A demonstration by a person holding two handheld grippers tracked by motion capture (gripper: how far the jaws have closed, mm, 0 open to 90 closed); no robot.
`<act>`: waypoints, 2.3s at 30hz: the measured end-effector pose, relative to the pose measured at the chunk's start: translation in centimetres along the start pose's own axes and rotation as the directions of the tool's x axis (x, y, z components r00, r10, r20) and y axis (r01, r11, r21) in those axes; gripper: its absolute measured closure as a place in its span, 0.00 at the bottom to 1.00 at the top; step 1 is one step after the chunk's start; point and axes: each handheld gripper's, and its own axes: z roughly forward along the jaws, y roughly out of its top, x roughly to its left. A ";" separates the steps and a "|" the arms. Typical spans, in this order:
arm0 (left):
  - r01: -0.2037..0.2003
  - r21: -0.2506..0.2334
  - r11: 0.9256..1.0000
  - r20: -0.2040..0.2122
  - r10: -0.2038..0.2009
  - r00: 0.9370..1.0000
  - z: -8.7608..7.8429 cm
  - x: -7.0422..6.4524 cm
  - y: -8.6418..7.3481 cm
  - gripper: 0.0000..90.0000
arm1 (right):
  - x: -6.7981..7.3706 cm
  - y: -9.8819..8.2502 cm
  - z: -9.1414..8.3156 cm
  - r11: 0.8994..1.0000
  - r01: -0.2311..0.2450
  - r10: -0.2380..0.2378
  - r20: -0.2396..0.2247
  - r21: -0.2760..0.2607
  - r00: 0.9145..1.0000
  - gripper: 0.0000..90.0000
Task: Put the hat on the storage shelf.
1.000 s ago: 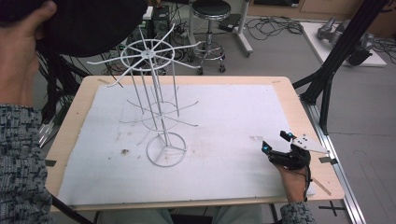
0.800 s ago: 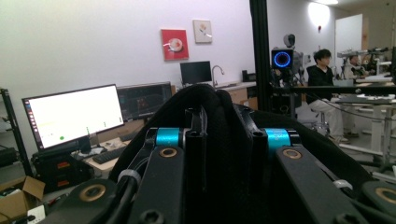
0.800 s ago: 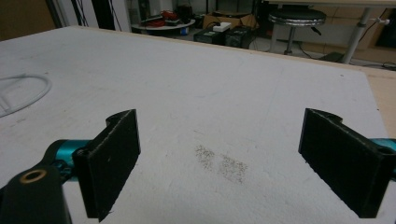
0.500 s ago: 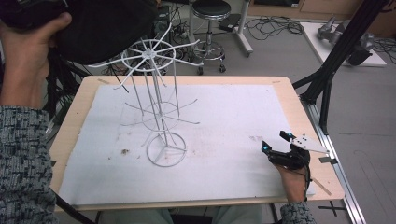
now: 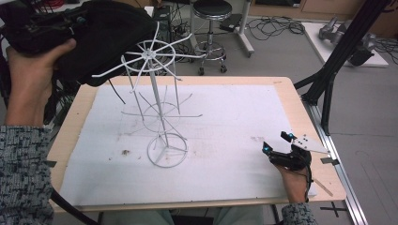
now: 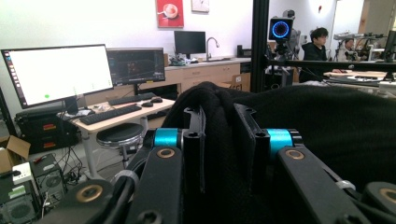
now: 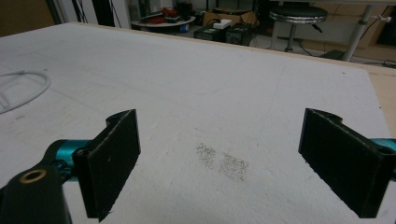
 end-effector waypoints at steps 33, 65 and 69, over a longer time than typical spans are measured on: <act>0.019 -0.029 0.999 -0.191 -0.024 0.981 -5.6 2.1 -4.7 0.66 | 0.1 0.0 0.0 1.000 0.002 -0.002 -0.001 0.001 1.000 0.13; 0.079 0.116 0.990 -0.415 -0.024 0.910 -10.9 -0.7 -18.2 0.43 | 0.3 0.3 0.2 1.000 0.001 -0.001 0.001 -0.011 1.000 0.13; 0.095 0.119 0.988 -0.397 -0.041 0.917 -10.5 -1.6 -20.0 0.42 | 0.3 0.3 0.3 1.000 0.012 -0.012 0.003 -0.009 1.000 0.13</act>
